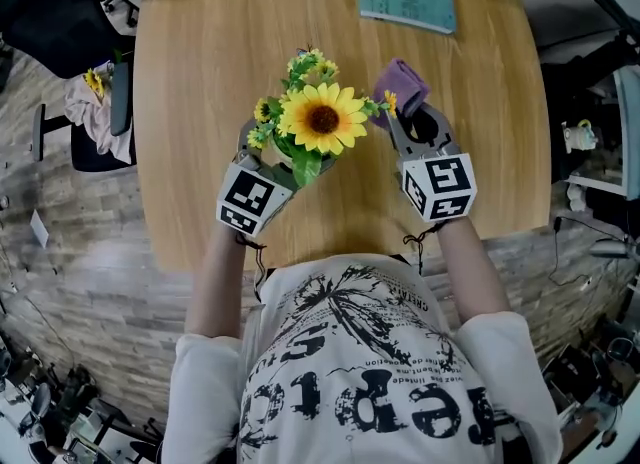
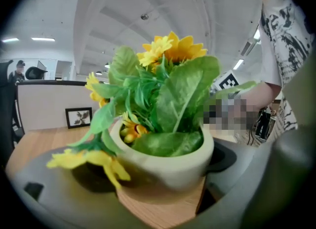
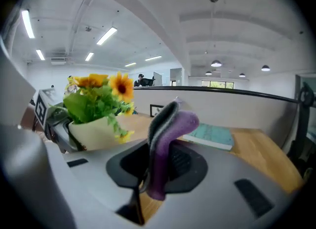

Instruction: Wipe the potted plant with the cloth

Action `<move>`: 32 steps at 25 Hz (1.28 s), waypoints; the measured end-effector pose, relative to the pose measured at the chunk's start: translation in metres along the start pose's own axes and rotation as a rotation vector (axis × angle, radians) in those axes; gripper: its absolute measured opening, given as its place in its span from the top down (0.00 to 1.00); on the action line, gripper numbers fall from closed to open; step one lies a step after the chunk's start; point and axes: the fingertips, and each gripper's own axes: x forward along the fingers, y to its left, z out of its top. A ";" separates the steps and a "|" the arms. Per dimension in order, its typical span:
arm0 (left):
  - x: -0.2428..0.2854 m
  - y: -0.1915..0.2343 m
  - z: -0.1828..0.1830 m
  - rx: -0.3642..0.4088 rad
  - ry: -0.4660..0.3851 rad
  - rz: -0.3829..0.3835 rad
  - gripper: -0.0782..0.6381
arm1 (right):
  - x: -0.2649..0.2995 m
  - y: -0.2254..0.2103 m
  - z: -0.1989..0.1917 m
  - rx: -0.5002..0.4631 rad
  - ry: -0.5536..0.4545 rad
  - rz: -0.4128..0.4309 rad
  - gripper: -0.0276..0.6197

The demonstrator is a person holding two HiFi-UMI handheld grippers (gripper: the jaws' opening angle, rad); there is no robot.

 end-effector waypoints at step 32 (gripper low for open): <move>0.082 -0.040 -0.109 0.129 0.187 -0.220 0.14 | 0.014 -0.032 -0.027 -0.089 -0.003 0.001 0.84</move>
